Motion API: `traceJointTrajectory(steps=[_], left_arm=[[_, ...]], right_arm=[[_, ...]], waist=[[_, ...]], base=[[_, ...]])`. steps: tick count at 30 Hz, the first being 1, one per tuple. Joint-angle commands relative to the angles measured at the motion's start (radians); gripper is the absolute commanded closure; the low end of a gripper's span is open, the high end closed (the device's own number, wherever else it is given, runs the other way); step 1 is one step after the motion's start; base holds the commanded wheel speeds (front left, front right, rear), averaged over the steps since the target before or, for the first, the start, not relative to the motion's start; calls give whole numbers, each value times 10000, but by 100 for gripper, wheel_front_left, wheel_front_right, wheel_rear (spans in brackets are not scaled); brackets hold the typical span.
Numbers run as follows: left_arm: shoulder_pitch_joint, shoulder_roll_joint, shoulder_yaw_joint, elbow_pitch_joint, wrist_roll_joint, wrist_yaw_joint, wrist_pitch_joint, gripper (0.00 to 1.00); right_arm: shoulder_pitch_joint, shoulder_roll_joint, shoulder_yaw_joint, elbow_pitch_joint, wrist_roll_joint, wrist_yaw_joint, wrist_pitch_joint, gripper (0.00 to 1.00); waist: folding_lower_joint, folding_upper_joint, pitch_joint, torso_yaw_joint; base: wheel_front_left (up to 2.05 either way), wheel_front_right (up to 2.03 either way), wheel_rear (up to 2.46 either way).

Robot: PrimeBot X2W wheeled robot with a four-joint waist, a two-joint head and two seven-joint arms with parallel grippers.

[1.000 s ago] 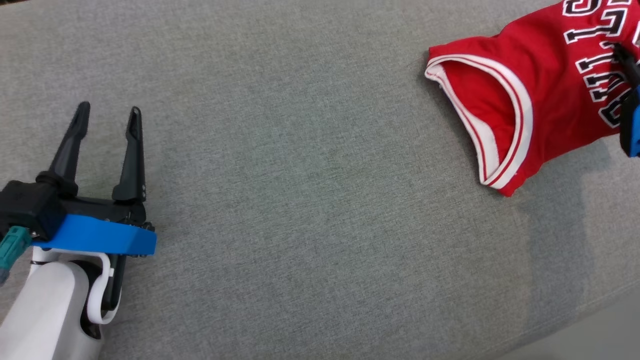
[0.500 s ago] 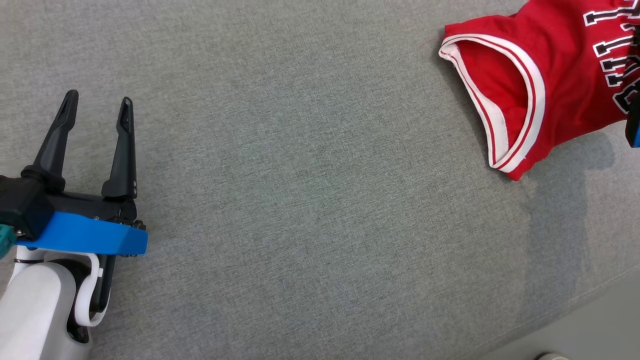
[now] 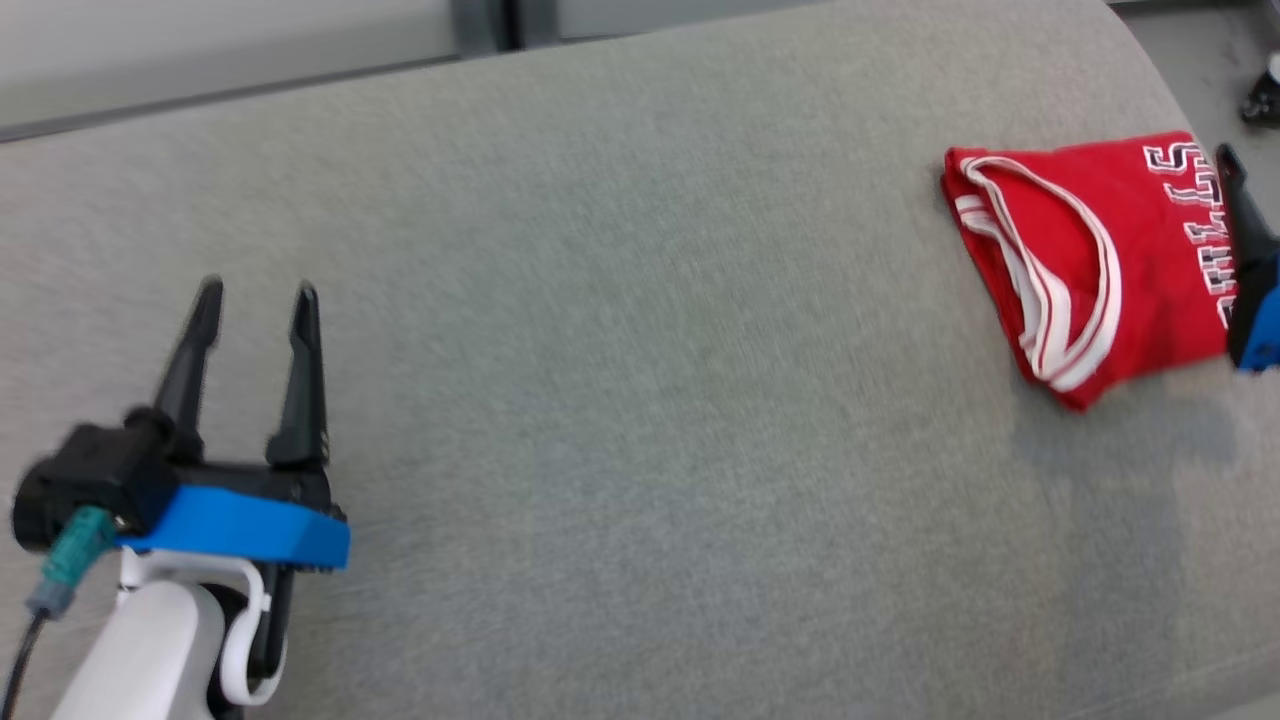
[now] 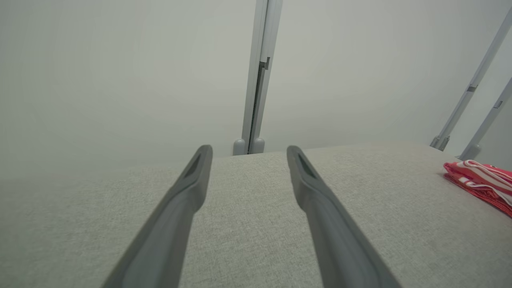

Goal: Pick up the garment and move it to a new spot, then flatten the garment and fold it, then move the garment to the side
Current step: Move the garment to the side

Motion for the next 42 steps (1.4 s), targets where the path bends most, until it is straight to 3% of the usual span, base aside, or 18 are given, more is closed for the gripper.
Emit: traceJointTrajectory(steps=[1,11,19,25,42], left_arm=[[253,-147,-8,238,-121,-9,-150,0],[1298,-855,58,1517,-264,-77,-637,0],[1841,-1307,168,2126,-23,-234,-688,0],[2097,-1578,293,2487,162,-522,-692,0],[2083,-2034,849,2960,600,-954,-695,0]], right_arm=[[480,207,-159,-305,121,-4,-343,0],[3813,1854,-593,-2949,1171,-4,-1652,0],[6106,3173,-1198,-4752,1044,-2,-1400,0],[7273,3816,-1723,-5561,944,-2,-1274,0],[7736,4213,-1868,-5856,654,-2,-950,0]], waist=[[2,0,-463,107],[2,0,-2341,1301],[2,0,-3214,2189],[2,0,-3623,2617],[2,0,-3704,2511]], base=[[0,0,0],[0,0,0],[0,0,0],[0,0,0],[0,0,0]])
